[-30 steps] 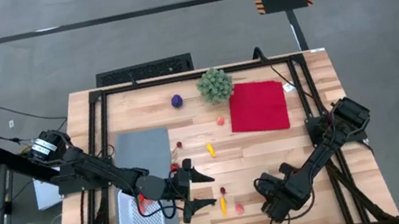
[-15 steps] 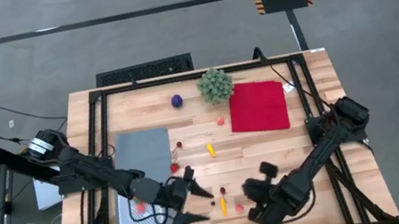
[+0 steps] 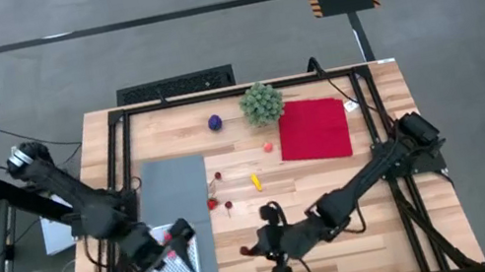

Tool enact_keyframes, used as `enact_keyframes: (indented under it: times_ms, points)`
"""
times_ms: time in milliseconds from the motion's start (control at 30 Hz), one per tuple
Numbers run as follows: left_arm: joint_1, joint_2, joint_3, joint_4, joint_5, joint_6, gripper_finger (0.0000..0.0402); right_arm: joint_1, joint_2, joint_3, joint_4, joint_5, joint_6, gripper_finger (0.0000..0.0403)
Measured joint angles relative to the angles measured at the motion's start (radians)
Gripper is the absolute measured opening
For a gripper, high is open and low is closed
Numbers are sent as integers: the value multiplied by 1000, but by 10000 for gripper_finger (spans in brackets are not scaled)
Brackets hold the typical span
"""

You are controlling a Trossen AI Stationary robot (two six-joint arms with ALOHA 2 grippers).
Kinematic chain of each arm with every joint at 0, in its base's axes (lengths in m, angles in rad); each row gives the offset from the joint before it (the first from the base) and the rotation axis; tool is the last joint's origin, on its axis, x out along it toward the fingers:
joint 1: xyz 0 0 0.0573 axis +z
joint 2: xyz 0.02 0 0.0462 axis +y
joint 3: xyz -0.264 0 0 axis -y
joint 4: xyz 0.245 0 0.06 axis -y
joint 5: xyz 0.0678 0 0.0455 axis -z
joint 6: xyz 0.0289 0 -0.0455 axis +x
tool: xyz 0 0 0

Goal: Pick and placing Produce into tupperware
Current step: Put the red cherry into the white basket, then put the blueberry into the white basket

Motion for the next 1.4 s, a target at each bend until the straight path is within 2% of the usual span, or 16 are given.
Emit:
enact_keyframes:
  times_ms: [133, 300, 433, 600, 733, 900, 1000, 1200, 1400]
  points:
    - [-36, -71, 0, -56, -65, 17, 306, -48, 0, 0, 89, -104, -43, 11]
    - [-52, -97, 0, -134, -167, 18, 306, -128, 93, 15, 240, -294, -51, 11]
    - [-59, -98, 0, -164, -179, 11, 306, -182, 222, 140, 249, -352, -72, 11]
    - [-82, -98, 0, -164, -180, 6, 306, -224, 395, 397, 214, -447, -97, 11]
    - [-109, -107, 0, -162, -182, 6, 306, -247, 526, 616, 37, -435, -133, 12]
    - [-145, -108, 0, -157, -207, 9, 306, -260, 652, 843, -124, -360, -166, 58]
    - [-159, -108, 0, -157, -244, 14, 306, -269, 710, 943, -202, -359, -164, 73]
    - [-181, -107, 0, -162, -319, 14, 306, -279, 724, 946, -205, -354, -200, 97]
    - [-204, -107, 0, -170, -380, 14, 306, -250, 615, 947, -424, -344, -391, 107]
